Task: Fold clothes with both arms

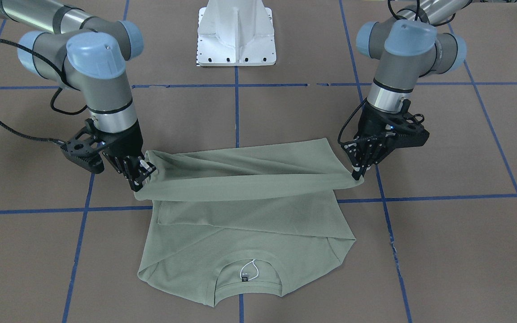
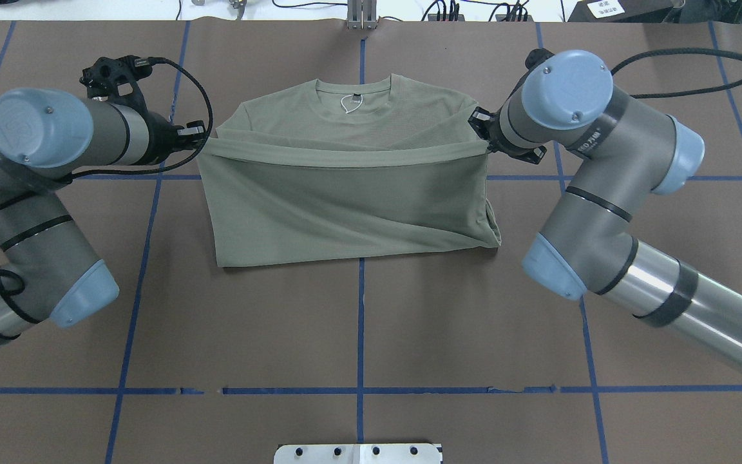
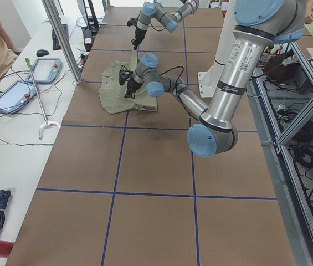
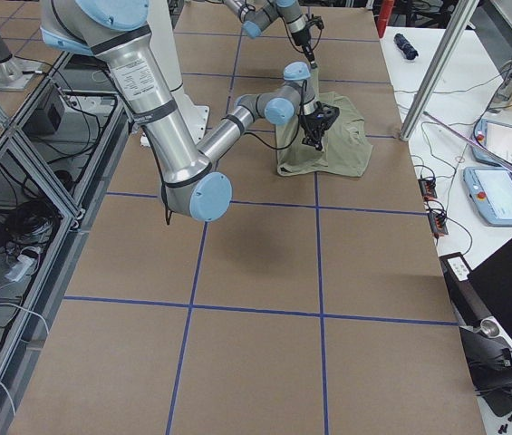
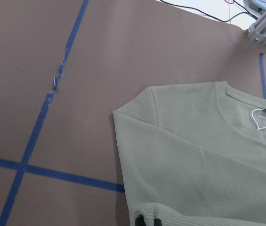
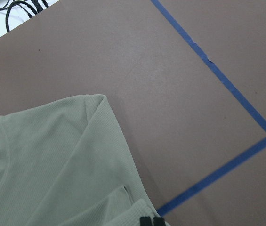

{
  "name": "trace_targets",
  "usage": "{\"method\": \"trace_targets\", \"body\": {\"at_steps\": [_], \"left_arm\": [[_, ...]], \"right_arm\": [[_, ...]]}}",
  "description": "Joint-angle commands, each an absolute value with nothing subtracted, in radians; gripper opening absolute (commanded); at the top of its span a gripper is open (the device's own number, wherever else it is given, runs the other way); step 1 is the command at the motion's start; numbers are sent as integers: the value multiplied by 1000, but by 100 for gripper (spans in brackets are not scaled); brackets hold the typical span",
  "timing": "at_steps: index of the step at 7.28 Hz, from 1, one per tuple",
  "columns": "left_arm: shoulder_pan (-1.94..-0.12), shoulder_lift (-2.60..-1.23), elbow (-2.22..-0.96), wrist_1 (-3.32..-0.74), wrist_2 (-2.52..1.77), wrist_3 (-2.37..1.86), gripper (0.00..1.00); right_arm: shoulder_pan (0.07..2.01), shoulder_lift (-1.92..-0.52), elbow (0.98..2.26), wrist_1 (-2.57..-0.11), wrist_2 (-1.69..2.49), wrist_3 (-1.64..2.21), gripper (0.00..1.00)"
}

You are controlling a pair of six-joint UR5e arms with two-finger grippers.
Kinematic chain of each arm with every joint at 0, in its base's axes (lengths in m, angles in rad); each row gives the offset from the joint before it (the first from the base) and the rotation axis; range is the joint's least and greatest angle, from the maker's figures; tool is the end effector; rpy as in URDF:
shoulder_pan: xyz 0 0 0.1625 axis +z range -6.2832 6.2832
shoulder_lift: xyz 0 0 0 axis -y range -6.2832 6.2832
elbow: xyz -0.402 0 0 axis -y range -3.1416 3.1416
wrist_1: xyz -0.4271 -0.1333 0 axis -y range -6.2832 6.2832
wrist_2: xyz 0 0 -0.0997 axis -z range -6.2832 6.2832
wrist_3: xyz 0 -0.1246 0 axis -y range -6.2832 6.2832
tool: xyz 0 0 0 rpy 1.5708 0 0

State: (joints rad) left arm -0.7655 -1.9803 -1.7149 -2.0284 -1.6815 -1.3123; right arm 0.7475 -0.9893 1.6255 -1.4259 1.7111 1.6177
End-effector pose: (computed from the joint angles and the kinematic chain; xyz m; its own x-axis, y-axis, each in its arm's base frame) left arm 0.4084 -0.5582 0.2880 0.5288 -0.1558 -0.8343 0.5027 0.8496 0.1599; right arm -0.4507 -0.5758 0.2621 0.4921 0.5194 0.6986 -0.6247 0.7696 -0.1322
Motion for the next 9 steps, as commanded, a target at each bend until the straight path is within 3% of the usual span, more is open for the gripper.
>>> {"method": "trace_targets", "body": {"at_steps": [1, 3, 9], "left_arm": [[-784, -2069, -1509, -2156, -1677, -1301, 0], [-787, -2095, -1325, -2354, -1671, -1299, 0], [-785, -2149, -1241, -2365, -1670, -1301, 0]], "right_arm": [[784, -881, 1342, -1234, 1712, 1603, 0], [793, -839, 1237, -1221, 1712, 1566, 0], [802, -778, 1126, -1170, 1709, 1554, 0]]}}
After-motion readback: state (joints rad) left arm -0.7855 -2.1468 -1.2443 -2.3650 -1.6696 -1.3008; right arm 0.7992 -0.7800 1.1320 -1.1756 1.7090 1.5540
